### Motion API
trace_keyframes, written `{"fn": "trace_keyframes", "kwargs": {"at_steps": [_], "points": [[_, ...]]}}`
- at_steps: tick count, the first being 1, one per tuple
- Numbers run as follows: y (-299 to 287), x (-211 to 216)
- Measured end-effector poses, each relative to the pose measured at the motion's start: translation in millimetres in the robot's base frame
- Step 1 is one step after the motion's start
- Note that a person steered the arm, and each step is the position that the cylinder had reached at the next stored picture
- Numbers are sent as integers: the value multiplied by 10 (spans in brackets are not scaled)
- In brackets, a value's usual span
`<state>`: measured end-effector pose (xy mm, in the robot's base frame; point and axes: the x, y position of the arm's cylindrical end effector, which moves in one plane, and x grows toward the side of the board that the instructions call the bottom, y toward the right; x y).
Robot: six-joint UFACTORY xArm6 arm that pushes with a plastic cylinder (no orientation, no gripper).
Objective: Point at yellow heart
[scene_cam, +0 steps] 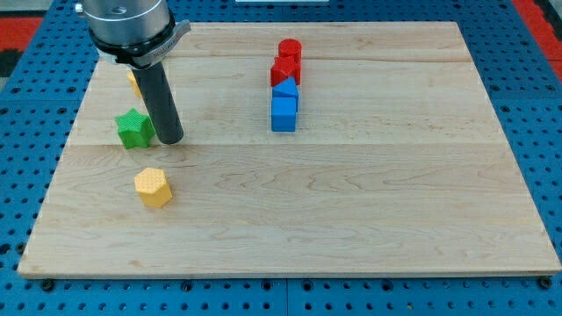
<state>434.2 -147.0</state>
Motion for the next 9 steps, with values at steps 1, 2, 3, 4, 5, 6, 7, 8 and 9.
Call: {"fn": "trace_keyframes", "kwargs": {"at_steps": [1, 2, 3, 4, 5, 6, 7, 8, 9], "points": [[44, 0], [46, 0], [46, 0], [60, -400], [58, -574], [59, -588], [-153, -1058], [-153, -1223], [-590, -1619]]}}
